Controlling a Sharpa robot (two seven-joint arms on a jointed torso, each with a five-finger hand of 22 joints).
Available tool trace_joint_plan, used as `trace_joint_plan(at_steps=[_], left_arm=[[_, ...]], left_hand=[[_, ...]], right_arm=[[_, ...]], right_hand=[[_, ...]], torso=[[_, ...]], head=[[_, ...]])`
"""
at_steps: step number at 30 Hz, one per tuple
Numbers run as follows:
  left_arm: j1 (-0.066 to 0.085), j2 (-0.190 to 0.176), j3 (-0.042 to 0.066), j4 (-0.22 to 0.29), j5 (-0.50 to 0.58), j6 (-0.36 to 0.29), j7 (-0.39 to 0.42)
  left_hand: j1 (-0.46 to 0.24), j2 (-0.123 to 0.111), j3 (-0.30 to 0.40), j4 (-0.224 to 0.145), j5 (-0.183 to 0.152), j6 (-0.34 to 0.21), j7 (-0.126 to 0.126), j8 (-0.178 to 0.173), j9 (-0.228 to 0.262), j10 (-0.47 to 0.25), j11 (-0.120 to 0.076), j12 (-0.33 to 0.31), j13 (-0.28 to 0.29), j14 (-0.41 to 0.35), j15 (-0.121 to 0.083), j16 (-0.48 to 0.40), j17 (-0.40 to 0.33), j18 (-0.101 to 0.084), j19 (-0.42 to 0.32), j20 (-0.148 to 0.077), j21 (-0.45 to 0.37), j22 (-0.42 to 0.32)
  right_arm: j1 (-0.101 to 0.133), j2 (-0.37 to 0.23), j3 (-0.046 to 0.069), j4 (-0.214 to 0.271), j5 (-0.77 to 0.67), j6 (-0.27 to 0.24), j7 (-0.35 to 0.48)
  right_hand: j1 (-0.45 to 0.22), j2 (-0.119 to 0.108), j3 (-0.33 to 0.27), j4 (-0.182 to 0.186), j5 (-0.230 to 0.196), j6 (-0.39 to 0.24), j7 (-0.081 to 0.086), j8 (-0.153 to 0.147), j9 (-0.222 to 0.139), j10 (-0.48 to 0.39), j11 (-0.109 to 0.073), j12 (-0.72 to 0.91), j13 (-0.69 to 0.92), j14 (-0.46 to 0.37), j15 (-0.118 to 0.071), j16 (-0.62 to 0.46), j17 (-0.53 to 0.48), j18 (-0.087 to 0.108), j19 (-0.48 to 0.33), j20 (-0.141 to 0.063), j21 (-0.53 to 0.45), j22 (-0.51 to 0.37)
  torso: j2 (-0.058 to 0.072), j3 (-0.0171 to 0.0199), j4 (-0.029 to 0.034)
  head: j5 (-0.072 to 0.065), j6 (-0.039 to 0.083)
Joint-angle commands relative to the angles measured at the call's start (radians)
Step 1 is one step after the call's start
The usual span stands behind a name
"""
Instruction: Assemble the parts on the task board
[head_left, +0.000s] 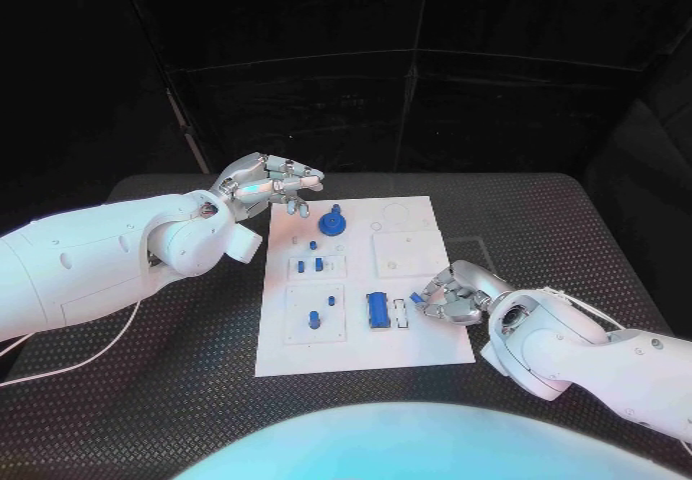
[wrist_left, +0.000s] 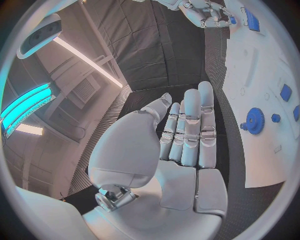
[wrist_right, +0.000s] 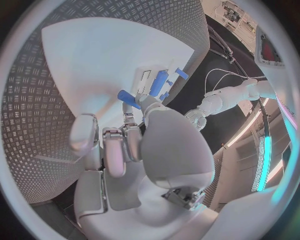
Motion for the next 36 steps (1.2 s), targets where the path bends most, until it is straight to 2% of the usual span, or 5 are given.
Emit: trace_joint_plan(at_steps=[1,12,28,31,36], left_arm=[[0.001,0.001,0.001,0.002,0.000,0.015,0.002],[0.001,0.003,0.001,0.000,0.000,0.018,0.000],[0.001,0.003,0.001,0.000,0.000,0.023,-0.005],[0.001,0.003,0.001,0.000,0.000,0.023,-0.006],[0.001,0.003,0.001,0.000,0.000,0.025,-0.008]], left_hand=[[0.001,0.008,-0.002,-0.006,-0.004,-0.003,-0.006,0.004,0.001,-0.004,0.001,0.006,0.000,-0.006,-0.001,-0.005,-0.001,0.007,0.008,0.000,-0.007,-0.002],[0.000,0.008,-0.002,-0.006,-0.004,-0.003,-0.006,0.004,0.001,-0.005,0.001,0.006,0.000,-0.007,-0.001,-0.005,-0.001,0.006,0.008,0.000,-0.007,-0.002],[-0.004,0.006,-0.005,-0.003,-0.005,-0.005,-0.004,0.004,0.001,-0.006,0.003,0.006,0.000,-0.007,0.000,-0.005,-0.001,0.006,0.008,0.001,-0.008,-0.003],[-0.004,0.006,-0.005,-0.003,-0.005,-0.005,-0.004,0.004,0.001,-0.006,0.003,0.006,0.000,-0.007,0.000,-0.005,-0.001,0.006,0.008,0.001,-0.008,-0.003],[-0.006,0.006,-0.007,-0.003,-0.005,-0.006,-0.004,0.003,0.000,-0.007,0.003,0.006,-0.001,-0.007,0.000,-0.005,-0.001,0.006,0.008,0.001,-0.008,-0.003]], right_arm=[[0.001,0.013,0.000,0.000,0.054,-0.007,0.019],[0.001,0.047,0.000,-0.025,0.059,0.088,-0.015],[0.002,0.070,0.000,-0.040,0.047,0.099,-0.038],[0.002,0.072,0.000,-0.042,0.047,0.098,-0.039],[0.002,0.077,0.000,-0.043,0.047,0.097,-0.038]], right_hand=[[-0.014,-0.004,0.005,0.006,0.018,0.026,-0.016,-0.001,0.035,0.016,-0.004,0.003,0.105,0.101,-0.003,0.005,0.240,-0.010,0.004,-0.003,0.003,0.001],[-0.115,-0.024,-0.046,0.069,0.055,0.042,-0.020,-0.001,0.047,0.019,-0.006,0.001,0.104,0.101,-0.004,0.006,0.242,-0.010,0.005,-0.004,0.002,0.001],[-0.135,-0.027,-0.087,0.089,0.027,0.051,-0.025,0.002,0.060,0.019,-0.010,-0.003,0.103,0.100,-0.008,0.004,0.238,-0.009,0.002,-0.007,-0.002,-0.004],[-0.146,-0.027,-0.109,0.100,-0.027,0.049,-0.024,0.001,0.066,0.017,-0.009,-0.008,0.099,0.099,-0.007,0.003,0.234,-0.008,-0.001,-0.008,-0.006,-0.011],[-0.192,-0.018,-0.182,0.139,-0.272,0.046,-0.022,-0.003,0.077,0.014,-0.007,-0.015,0.095,0.098,-0.005,0.000,0.229,-0.007,-0.005,-0.005,-0.013,-0.019]], torso=[[-0.001,0.0003,-0.0016],[-0.002,0.0005,-0.0003],[-0.001,0.0005,-0.0006],[-0.002,0.0003,-0.0006],[-0.001,0.0003,-0.0007]], head=[[-0.001,0.000],[0.000,0.000],[0.003,0.000],[0.004,0.000],[0.005,0.000]])
